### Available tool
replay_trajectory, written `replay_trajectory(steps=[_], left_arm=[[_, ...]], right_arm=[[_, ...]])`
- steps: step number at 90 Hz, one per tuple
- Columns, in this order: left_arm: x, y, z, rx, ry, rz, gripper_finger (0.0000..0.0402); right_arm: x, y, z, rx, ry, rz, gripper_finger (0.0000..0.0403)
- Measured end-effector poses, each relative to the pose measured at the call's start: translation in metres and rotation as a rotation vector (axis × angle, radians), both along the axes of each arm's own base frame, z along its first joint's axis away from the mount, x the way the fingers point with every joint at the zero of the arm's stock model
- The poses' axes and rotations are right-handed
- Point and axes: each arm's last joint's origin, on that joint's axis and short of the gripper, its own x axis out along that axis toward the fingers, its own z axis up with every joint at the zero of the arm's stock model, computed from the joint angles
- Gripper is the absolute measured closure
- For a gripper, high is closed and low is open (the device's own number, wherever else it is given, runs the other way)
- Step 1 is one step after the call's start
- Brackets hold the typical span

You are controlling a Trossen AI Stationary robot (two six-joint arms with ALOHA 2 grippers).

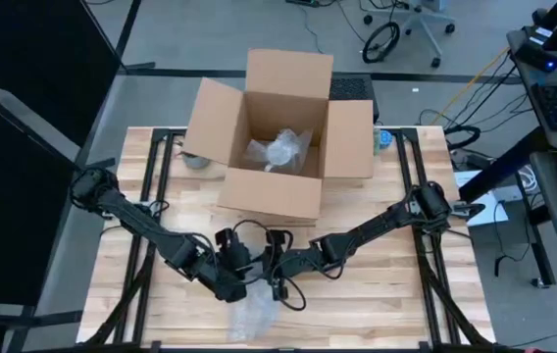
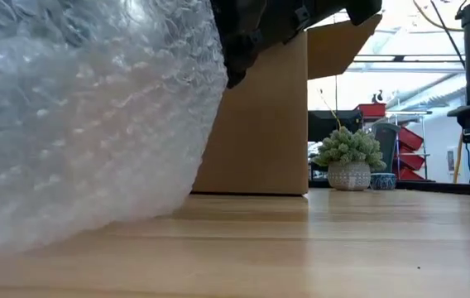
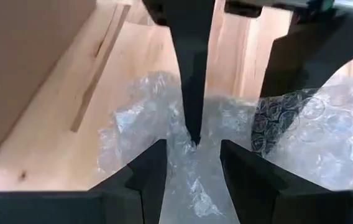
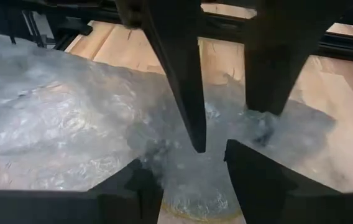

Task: Wrap mug
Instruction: Wrap the orange mug with bubble wrap

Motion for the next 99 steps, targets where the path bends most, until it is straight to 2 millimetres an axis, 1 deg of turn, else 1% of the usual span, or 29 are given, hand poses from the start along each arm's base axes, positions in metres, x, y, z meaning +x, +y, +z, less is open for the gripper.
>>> replay_trajectory(steps=[35,46,54,68,78,84,89,99], left_arm=[[-0.004,0.002,-0.029,-0.056,-0.048,-0.011,0.0263],[-0.005,0.003,-0.033,-0.059,-0.052,-0.011,0.0263],[-0.005,0.003,-0.034,-0.059,-0.053,-0.011,0.0263],[-0.005,0.004,-0.034,-0.049,-0.046,-0.02,0.0263],[-0.005,0.004,-0.035,-0.045,-0.043,-0.028,0.0263],[-0.004,0.004,-0.035,-0.047,-0.043,-0.028,0.0263],[-0.005,0.005,-0.035,-0.046,-0.042,-0.027,0.0263],[-0.004,0.004,-0.035,-0.047,-0.045,-0.027,0.0263]], right_arm=[[0.0,0.0,0.0,0.035,0.002,-0.018,0.025],[0.0,0.0,0.0,0.037,0.002,-0.019,0.025],[0.0,0.0,0.002,0.005,0.0,-0.001,0.025],[0.0,0.004,0.018,-0.078,0.022,0.047,0.025],[-0.002,0.004,0.042,-0.116,0.061,0.071,0.025],[-0.003,0.004,0.054,-0.126,0.095,0.071,0.025],[-0.006,0.002,0.058,-0.142,0.146,0.072,0.025],[-0.008,0.002,0.073,-0.118,0.158,0.057,0.025]])
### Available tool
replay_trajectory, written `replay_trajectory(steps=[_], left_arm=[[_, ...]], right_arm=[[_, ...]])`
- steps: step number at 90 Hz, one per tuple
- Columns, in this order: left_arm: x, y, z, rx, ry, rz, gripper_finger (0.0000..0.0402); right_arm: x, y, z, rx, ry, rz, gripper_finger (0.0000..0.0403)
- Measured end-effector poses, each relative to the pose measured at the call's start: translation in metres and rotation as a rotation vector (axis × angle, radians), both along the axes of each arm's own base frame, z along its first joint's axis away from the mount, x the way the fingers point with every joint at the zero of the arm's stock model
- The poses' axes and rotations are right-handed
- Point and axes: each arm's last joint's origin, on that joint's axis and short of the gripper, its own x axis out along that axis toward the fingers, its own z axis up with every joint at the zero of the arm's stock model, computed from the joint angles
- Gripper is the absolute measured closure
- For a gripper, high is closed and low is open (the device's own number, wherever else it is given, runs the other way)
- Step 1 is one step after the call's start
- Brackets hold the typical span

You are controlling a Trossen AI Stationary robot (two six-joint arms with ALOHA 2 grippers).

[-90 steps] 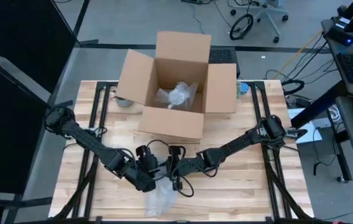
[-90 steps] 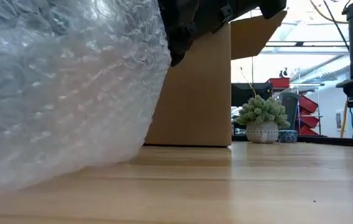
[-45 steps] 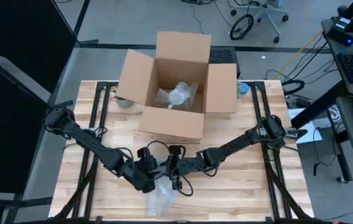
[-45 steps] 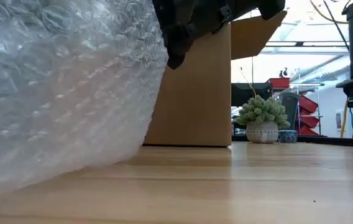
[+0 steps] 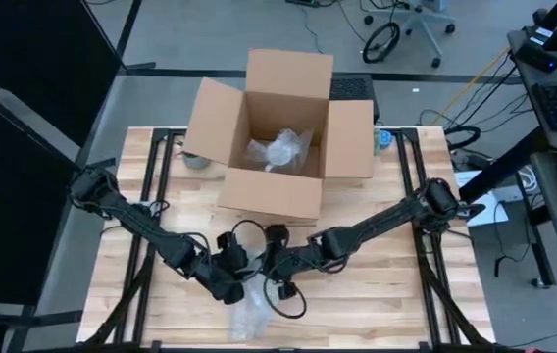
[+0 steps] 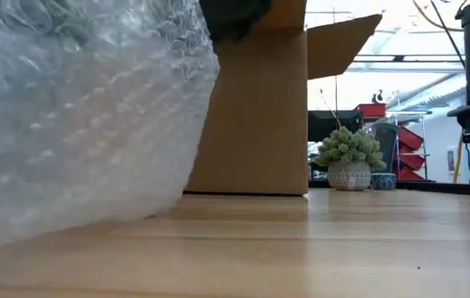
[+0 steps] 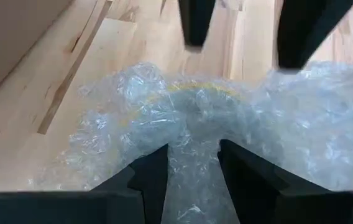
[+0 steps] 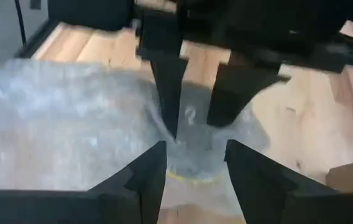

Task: Wrap mug
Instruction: Wrap the orange mug with bubble wrap

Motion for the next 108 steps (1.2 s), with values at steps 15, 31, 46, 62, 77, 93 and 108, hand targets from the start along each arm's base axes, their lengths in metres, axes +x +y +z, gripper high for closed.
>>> replay_trajectory(steps=[15,31,46,62,77,93,108], left_arm=[[0.001,0.001,0.0,-0.004,-0.007,0.003,0.0263],[0.002,0.001,0.001,-0.008,-0.011,0.007,0.0263],[0.002,0.001,0.0,-0.006,-0.011,0.008,0.0263],[0.002,0.001,0.001,-0.003,-0.012,0.013,0.0263],[0.005,-0.001,0.016,0.005,0.012,0.003,0.0263],[0.005,-0.003,0.044,0.017,0.029,-0.002,0.0263],[0.004,-0.007,0.065,0.051,0.033,-0.024,0.0263]], right_arm=[[0.003,0.012,0.005,0.044,-0.062,0.049,0.025],[0.016,0.011,-0.007,0.149,-0.107,-0.033,0.025],[0.028,-0.007,-0.039,0.176,-0.002,-0.132,0.025],[0.031,-0.019,-0.05,0.171,0.055,-0.177,0.025],[0.031,-0.016,-0.051,0.154,0.051,-0.169,0.025],[0.031,-0.017,-0.052,0.143,0.05,-0.169,0.025],[0.031,-0.017,-0.053,0.132,0.055,-0.163,0.025]])
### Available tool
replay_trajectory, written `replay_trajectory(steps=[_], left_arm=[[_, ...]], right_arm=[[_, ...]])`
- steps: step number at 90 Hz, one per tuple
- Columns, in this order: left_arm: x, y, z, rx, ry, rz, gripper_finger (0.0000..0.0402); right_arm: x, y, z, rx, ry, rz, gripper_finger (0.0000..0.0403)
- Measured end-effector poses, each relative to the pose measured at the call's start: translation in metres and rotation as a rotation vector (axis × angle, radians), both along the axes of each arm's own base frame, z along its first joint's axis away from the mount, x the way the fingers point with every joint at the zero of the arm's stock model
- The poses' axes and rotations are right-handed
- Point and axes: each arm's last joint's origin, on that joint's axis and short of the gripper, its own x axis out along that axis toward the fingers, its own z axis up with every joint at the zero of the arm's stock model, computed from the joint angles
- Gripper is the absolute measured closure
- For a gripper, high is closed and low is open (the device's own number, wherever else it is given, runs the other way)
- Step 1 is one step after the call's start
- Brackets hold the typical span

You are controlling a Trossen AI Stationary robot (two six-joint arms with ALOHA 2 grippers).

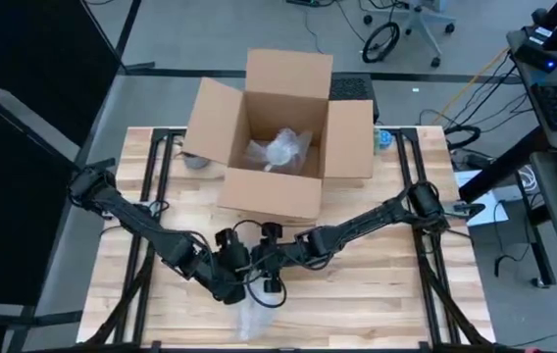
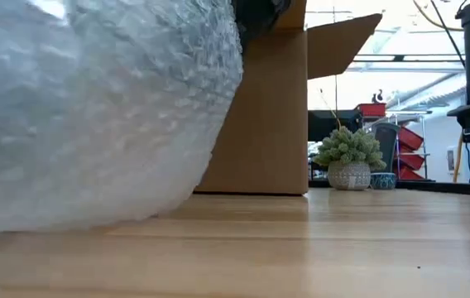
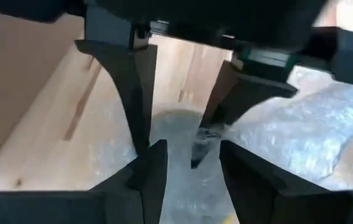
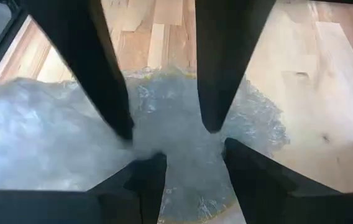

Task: Wrap mug
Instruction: Wrap the orange mug with bubble wrap

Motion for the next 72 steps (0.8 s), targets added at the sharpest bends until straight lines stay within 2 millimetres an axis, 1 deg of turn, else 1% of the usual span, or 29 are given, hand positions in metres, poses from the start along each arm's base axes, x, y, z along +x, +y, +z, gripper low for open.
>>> replay_trajectory(steps=[12,25,37,43,56,72], left_arm=[[0.0,-0.009,0.015,-0.001,-0.016,-0.073,0.0263],[-0.008,-0.021,0.015,0.031,0.005,-0.213,0.0263],[-0.012,-0.023,0.006,0.166,0.042,-0.371,0.0263],[-0.012,-0.022,0.004,0.214,0.054,-0.42,0.0263],[-0.004,-0.018,-0.002,0.259,0.064,-0.453,0.0263],[0.009,-0.018,-0.026,0.255,0.163,-0.511,0.0263]], right_arm=[[0.0,0.0,0.0,-0.002,0.001,0.002,0.025],[0.0,0.0,0.0,-0.006,0.002,0.008,0.025],[0.0,0.0,-0.001,-0.005,0.003,0.009,0.025],[0.0,0.0,-0.001,-0.006,0.003,0.01,0.025],[0.0,0.0,-0.001,-0.006,0.004,0.01,0.025],[0.0,0.0,-0.001,0.0,0.006,0.006,0.025]])
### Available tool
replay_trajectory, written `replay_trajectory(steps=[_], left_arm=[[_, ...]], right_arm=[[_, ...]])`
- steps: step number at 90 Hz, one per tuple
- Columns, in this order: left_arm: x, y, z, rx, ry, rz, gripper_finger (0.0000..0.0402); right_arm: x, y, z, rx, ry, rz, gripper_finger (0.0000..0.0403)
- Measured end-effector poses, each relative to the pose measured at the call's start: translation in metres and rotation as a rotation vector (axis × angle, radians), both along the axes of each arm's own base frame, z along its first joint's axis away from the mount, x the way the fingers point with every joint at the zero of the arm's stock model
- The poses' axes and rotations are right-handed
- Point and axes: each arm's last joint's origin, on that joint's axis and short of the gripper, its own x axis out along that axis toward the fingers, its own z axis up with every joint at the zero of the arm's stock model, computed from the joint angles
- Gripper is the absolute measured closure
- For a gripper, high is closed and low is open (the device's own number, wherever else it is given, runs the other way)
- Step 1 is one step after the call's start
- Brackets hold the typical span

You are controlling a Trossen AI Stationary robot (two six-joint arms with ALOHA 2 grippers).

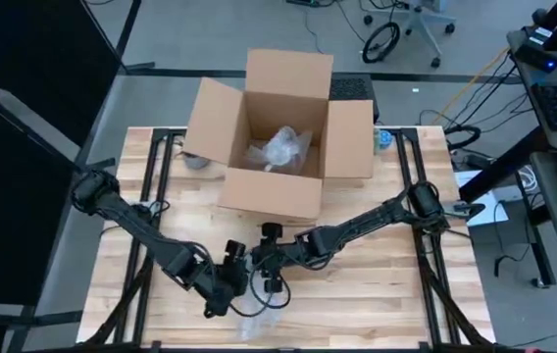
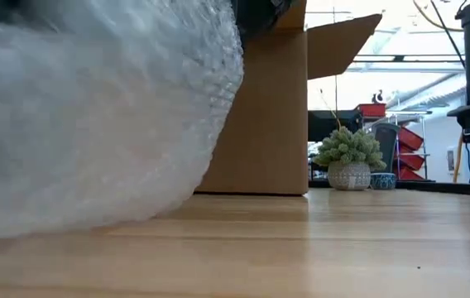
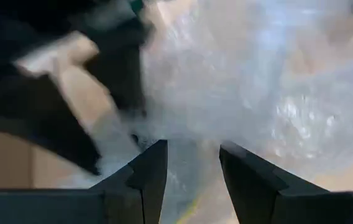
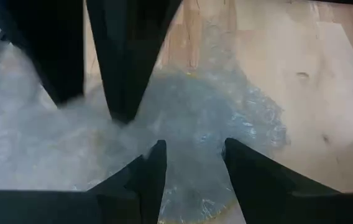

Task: Wrap mug
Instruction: Wrap the orange mug with bubble wrap

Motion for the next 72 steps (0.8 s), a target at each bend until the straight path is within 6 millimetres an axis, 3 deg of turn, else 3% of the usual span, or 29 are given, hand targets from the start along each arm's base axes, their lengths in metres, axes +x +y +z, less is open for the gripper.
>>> replay_trajectory(steps=[41,72], left_arm=[[0.024,0.004,-0.044,0.017,0.123,0.035,0.0263],[0.027,0.002,-0.049,0.026,0.111,0.026,0.0263]], right_arm=[[-0.001,0.0,-0.002,-0.013,0.013,0.006,0.025],[-0.01,0.003,0.011,-0.04,0.033,0.052,0.025]])
